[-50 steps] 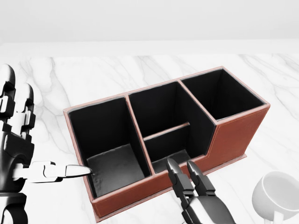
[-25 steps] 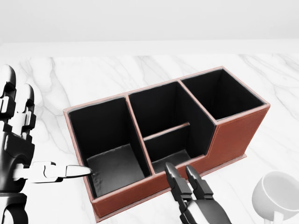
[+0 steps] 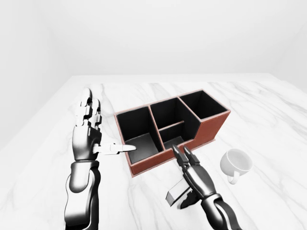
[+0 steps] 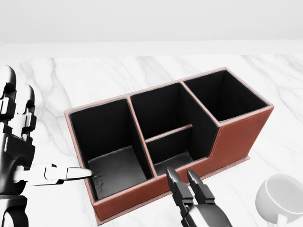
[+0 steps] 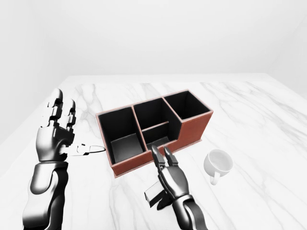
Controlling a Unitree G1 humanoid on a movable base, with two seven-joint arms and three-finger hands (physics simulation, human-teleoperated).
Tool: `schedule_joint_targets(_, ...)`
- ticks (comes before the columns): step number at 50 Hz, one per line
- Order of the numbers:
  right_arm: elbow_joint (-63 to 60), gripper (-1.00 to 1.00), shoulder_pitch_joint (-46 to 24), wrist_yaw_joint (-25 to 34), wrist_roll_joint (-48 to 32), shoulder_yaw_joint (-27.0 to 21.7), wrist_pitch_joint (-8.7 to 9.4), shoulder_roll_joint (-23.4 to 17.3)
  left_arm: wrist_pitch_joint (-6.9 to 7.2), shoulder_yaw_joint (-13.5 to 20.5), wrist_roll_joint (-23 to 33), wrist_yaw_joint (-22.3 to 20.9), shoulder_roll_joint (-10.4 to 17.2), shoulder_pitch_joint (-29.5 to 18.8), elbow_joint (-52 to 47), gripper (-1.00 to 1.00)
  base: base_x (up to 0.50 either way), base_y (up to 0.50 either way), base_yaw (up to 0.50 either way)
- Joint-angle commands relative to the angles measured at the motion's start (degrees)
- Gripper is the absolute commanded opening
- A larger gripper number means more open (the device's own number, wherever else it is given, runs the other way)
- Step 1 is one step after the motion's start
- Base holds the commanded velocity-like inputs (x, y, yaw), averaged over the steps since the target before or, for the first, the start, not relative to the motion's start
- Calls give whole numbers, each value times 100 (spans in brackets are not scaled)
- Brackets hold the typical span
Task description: Pick up the book and place it in the front compartment of the caddy.
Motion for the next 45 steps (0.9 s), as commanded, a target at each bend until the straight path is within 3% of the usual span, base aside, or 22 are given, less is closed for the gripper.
schedule_joint_targets(1, 70, 100, -10, -35, -13, 20, 0, -7, 0, 19, -15, 2, 10, -17, -20, 100, 0, 0, 0)
schedule_joint_targets(36, 250, 100, 0, -163, -66, 127, 0, -31, 0, 11, -11, 0, 4, 7, -51, 100, 0, 0, 0)
schedule_joint_targets(38, 267, 3, -1, -167, -68, 133, 0, -35, 0, 15, -14, 0, 6, 3, -65, 100, 0, 0, 0)
schedule_joint_targets(39, 273, -15, -3, -169, -66, 135, 0, -37, 0, 15, -13, 0, 6, 3, -59, 100, 0, 0, 0)
schedule_joint_targets(40, 283, -100, -1, -174, -61, 139, 0, -43, 0, 16, -15, 2, 6, 0, -75, 100, 0, 0, 0)
schedule_joint_targets(45, 293, -100, -3, -202, -72, 142, 0, -47, 0, 6, -10, -2, 0, 12, -58, 100, 0, 0, 0)
